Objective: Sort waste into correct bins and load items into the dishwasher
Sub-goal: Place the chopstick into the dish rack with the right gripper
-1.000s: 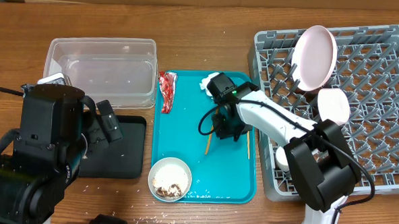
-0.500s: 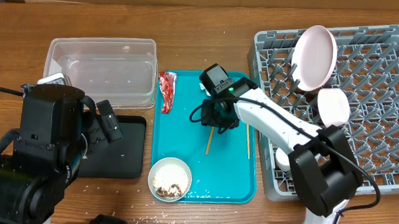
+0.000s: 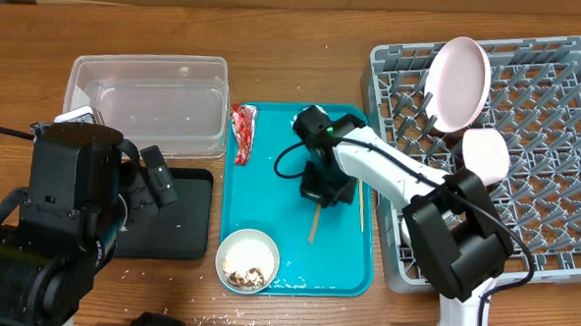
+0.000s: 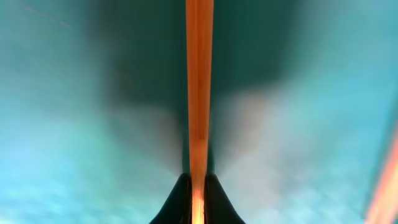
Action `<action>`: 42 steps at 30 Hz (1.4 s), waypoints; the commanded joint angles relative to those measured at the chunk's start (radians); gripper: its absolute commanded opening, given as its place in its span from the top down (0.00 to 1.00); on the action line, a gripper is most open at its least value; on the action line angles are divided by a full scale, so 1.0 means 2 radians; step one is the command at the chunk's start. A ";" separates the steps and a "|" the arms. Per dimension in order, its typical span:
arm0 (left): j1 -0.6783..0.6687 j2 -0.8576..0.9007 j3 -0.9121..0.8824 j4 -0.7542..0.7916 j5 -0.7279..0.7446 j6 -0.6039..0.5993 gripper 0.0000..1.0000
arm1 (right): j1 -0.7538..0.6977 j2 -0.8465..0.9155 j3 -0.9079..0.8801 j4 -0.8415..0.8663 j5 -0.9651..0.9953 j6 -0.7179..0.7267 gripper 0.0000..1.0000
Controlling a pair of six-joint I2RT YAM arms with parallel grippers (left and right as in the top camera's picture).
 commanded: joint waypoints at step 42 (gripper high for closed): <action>0.002 0.004 -0.002 0.001 -0.007 -0.010 0.00 | -0.005 -0.172 0.013 -0.023 0.075 -0.290 0.44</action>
